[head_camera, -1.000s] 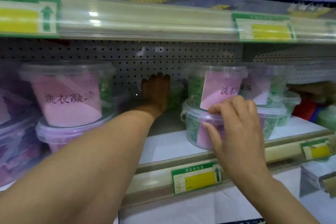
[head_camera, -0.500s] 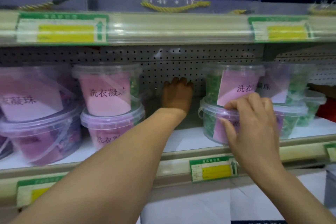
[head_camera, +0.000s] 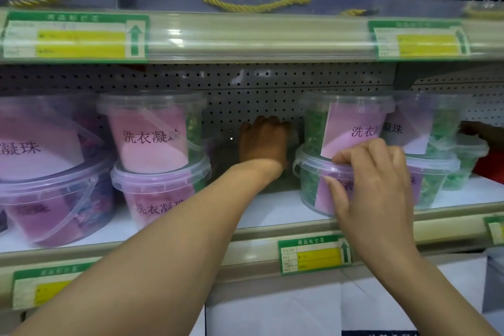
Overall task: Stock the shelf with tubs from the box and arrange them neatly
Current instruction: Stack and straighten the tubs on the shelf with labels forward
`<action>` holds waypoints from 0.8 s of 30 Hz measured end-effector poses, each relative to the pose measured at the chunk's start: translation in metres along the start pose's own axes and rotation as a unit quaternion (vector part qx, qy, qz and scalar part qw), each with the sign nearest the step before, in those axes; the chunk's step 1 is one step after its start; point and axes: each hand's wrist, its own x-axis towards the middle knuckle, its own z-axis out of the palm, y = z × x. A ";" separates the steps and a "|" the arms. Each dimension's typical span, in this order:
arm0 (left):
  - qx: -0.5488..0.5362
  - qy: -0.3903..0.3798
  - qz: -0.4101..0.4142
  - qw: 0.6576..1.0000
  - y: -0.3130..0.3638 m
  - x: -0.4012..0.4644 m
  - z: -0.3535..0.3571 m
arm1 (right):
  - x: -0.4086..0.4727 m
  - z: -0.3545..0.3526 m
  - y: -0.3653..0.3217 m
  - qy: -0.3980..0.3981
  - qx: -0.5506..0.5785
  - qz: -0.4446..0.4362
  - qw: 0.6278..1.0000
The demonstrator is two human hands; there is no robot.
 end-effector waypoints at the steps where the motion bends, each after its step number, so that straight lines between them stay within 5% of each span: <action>1: 0.004 -0.002 -0.016 1.000 -0.002 0.000 -0.002 | 0.000 0.000 0.000 0.000 0.000 0.001 1.000; 7: -0.027 -0.015 -0.098 0.995 -0.020 -0.011 -0.006 | -0.001 0.001 -0.003 0.003 0.003 0.015 1.000; 12: -0.004 -0.024 -0.046 0.999 -0.012 -0.010 -0.011 | -0.001 0.002 -0.005 0.005 0.005 0.024 1.000; 19: 0.005 -0.010 -0.106 0.994 -0.021 -0.015 -0.005 | -0.002 0.002 -0.004 0.004 0.005 0.025 1.000; 24: -0.014 -0.009 -0.061 0.998 -0.014 -0.012 -0.007 | -0.003 0.002 -0.005 0.006 0.006 0.027 1.000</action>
